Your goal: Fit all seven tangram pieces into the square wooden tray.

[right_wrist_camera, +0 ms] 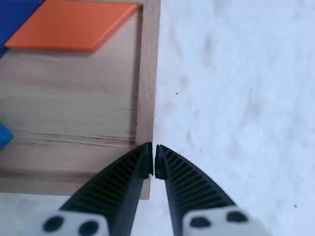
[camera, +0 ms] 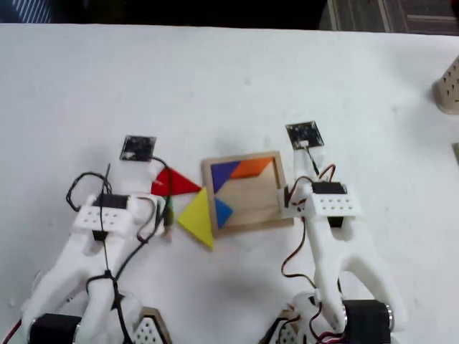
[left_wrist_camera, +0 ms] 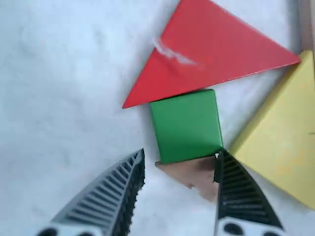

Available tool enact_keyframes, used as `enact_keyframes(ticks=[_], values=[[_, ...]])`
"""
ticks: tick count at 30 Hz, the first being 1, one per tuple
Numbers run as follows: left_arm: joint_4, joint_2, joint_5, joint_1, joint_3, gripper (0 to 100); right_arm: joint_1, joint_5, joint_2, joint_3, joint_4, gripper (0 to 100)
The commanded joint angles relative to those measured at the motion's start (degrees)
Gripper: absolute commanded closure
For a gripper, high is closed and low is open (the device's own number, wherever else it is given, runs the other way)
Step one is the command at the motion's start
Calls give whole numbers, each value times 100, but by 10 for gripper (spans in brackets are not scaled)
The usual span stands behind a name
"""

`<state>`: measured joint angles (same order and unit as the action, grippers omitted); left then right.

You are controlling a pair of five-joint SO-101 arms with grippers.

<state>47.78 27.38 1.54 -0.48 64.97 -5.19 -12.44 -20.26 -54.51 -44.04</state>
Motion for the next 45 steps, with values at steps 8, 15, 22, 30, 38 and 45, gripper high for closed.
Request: enact_keyframes(ticks=[8,15,22,30,38,45], values=[[756,321,1424,681,-580,749,-31,-53,-207,132,66,981],[888,-101,2549,708,-624,579,-48,-53,-207,132,84,981],[1152,-154,2382,259,-712,654,-48,-53,-207,132,84,981],[1046,-356,1626,479,-668,746,-57,-53,-207,141,92,981],[1046,-1868,1609,347,-1521,731,-66,-53,-207,141,92,981],[1029,-2070,1618,-101,-1864,732,-66,-53,-207,141,92,981]])
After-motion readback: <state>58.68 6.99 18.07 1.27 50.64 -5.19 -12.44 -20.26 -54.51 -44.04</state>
